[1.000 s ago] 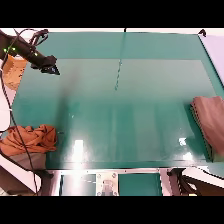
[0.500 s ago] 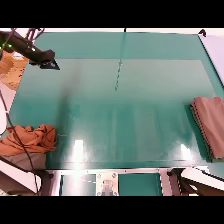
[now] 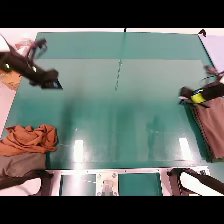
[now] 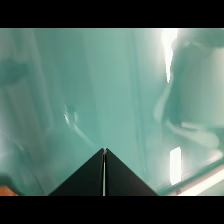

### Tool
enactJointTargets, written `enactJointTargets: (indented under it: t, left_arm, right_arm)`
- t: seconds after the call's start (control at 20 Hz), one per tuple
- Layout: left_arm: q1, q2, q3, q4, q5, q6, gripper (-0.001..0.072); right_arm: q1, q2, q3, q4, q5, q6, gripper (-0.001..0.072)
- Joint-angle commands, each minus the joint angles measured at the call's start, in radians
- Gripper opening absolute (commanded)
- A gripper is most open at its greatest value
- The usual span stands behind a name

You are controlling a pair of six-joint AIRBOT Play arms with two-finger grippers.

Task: Fold the shirts.

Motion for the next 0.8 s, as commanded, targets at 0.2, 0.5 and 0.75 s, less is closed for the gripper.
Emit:
enactJointTargets:
  t: [0.2,0.5,0.75]
  left_arm:
    - [-0.066,0.198,-0.379,0.031,0.132,-0.032,0.0022]
    - [-0.066,0.198,-0.379,0.031,0.144,-0.032,0.0022]
    - [-0.066,0.198,-0.379,0.031,0.145,-0.032,0.0022]
  right_arm:
    - [0.301,0.009,-0.105,0.018,-0.089,-0.001,0.0014]
    - [0.306,0.008,-0.106,0.014,-0.087,-0.001,0.0014]
    - [0.306,0.008,-0.106,0.014,-0.087,-0.001,0.0014]
